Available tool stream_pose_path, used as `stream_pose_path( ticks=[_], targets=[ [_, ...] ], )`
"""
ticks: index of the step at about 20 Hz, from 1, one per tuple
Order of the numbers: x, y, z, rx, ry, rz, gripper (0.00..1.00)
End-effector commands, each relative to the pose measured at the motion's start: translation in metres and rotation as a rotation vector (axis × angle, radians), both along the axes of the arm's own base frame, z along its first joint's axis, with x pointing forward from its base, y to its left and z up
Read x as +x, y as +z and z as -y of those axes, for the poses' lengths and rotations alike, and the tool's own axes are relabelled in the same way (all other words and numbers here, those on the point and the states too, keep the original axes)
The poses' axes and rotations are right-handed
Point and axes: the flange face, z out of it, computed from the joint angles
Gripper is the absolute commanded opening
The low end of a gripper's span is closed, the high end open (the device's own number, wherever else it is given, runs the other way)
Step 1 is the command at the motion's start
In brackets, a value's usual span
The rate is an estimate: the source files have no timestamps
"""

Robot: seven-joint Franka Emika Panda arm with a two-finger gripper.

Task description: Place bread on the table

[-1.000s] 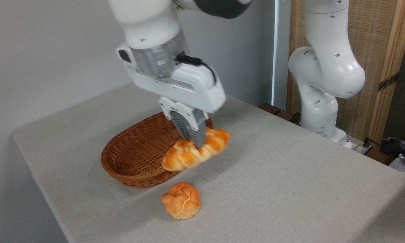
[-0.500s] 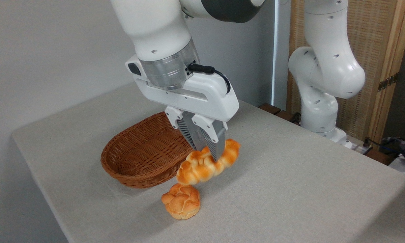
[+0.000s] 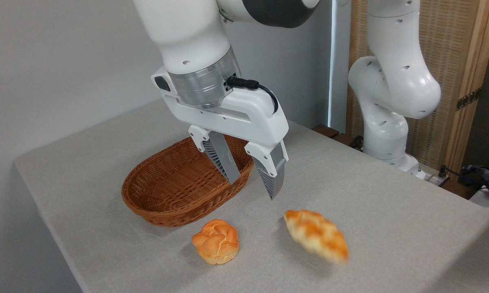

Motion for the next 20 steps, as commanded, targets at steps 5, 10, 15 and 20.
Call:
stream_pose_path(
  ticks=[5,10,15,20],
  targets=[
    [0.005,0.010,0.018,-0.061,-0.107,0.057,1.00],
    [0.022,0.022,0.044,-0.081,-0.175,0.195,1.00],
    [0.031,0.031,0.071,-0.079,-0.230,0.274,1.00],
    [0.037,0.037,0.076,-0.134,-0.213,0.342,1.00]
  ],
)
